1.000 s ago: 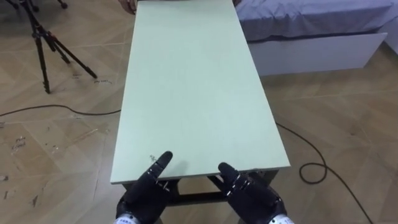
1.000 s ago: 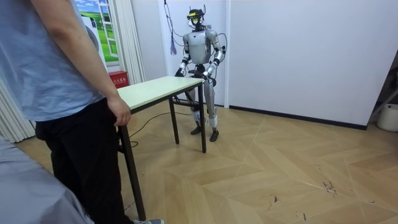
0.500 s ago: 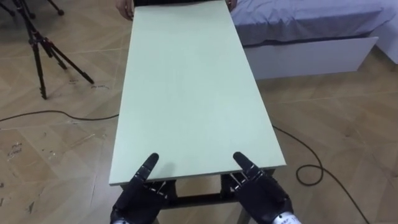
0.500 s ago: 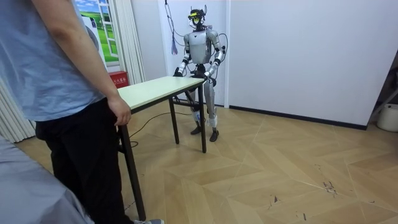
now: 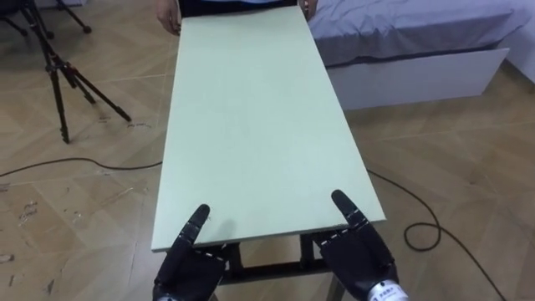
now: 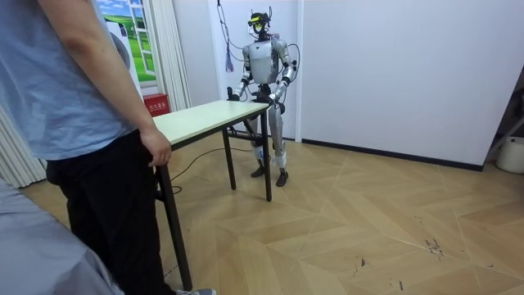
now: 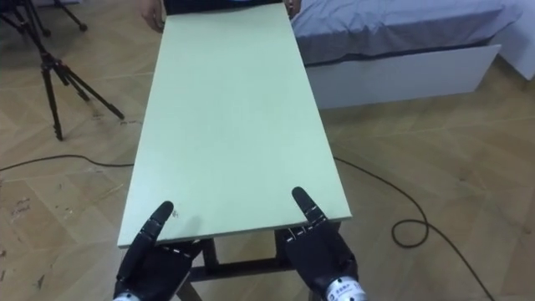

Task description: Move table with human

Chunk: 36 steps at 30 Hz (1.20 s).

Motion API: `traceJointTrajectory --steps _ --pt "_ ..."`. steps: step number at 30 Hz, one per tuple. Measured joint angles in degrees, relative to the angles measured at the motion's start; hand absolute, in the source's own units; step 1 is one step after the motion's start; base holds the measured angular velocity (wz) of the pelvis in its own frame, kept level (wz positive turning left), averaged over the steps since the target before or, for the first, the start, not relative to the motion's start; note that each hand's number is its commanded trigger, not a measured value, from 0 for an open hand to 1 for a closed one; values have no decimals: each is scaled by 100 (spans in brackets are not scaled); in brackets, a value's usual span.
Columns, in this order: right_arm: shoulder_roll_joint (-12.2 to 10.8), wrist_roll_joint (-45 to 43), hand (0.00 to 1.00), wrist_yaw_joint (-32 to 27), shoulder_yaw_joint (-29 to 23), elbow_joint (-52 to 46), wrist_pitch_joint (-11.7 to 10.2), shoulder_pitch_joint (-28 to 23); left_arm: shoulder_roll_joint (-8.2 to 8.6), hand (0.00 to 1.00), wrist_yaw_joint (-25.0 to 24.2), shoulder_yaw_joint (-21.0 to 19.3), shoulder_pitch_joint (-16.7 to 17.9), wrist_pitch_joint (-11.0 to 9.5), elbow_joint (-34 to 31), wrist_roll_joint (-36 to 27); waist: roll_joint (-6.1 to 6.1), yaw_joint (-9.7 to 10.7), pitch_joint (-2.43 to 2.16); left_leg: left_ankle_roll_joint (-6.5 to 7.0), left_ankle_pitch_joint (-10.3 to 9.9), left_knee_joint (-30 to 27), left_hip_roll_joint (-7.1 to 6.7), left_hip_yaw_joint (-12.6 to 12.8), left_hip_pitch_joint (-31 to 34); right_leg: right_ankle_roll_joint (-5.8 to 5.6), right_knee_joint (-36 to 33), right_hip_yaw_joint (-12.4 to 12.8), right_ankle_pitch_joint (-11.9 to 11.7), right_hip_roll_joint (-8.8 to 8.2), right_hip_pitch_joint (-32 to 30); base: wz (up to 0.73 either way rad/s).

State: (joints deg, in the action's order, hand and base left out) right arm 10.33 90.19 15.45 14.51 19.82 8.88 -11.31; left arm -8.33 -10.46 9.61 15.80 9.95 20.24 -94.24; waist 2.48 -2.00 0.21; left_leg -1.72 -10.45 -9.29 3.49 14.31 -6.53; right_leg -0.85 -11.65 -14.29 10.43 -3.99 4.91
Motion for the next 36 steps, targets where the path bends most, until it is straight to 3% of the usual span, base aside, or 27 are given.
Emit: traceJointTrajectory --steps 2,3,4,5,6,12,18,26,36 --pt "-36 -3 0 -37 0 -24 -1 0 5 0 0 -26 -1 -3 1 0 -18 6 12 0 0 -1 -1 0 0 0 8 -3 0 0 -2 0" --pt "-48 -3 0 -41 0 -26 -1 0 7 25 0 -34 -1 -4 1 2 -23 7 15 0 0 -1 -2 1 0 0 11 -2 0 0 -2 0" --pt "-75 -3 16 -41 -1 -27 -4 0 6 86 0 -36 1 -12 2 9 -29 9 19 0 0 -1 -3 1 0 0 15 -5 0 0 -3 0" --pt "-89 -3 55 -41 -1 -28 -8 0 6 100 0 -37 1 -21 2 10 -37 10 26 0 0 -1 -5 1 1 0 16 -4 0 -2 -4 0" --pt "-91 -3 100 -41 -1 -28 -8 -1 6 100 0 -38 1 -24 2 10 -39 10 27 0 0 -1 -5 2 1 -1 18 -4 0 -2 -4 0" --pt "-92 -3 100 -74 -6 -27 -9 0 41 100 1 -43 1 -28 1 8 -36 3 27 0 0 -3 -5 13 15 -1 91 -13 0 3 7 0" --pt "-147 -11 100 -768 -5 63 -142 1 255 100 122 -44 -2 -22 9 18 -31 -162 31 -1 0 22 -8 -10 62 -7 85 -18 -4 1 -5 1" --pt "-295 -105 100 -839 40 57 -337 10 303 100 151 -40 -21 -46 -7 74 -125 -153 91 -2 0 68 -23 -38 81 -10 101 -17 -5 -5 -23 0" --pt "-327 -230 100 -945 45 58 -386 59 344 100 258 -35 -64 -164 -4 170 -119 -149 88 -2 0 66 -19 -39 88 -11 99 -15 -6 1 -27 0"
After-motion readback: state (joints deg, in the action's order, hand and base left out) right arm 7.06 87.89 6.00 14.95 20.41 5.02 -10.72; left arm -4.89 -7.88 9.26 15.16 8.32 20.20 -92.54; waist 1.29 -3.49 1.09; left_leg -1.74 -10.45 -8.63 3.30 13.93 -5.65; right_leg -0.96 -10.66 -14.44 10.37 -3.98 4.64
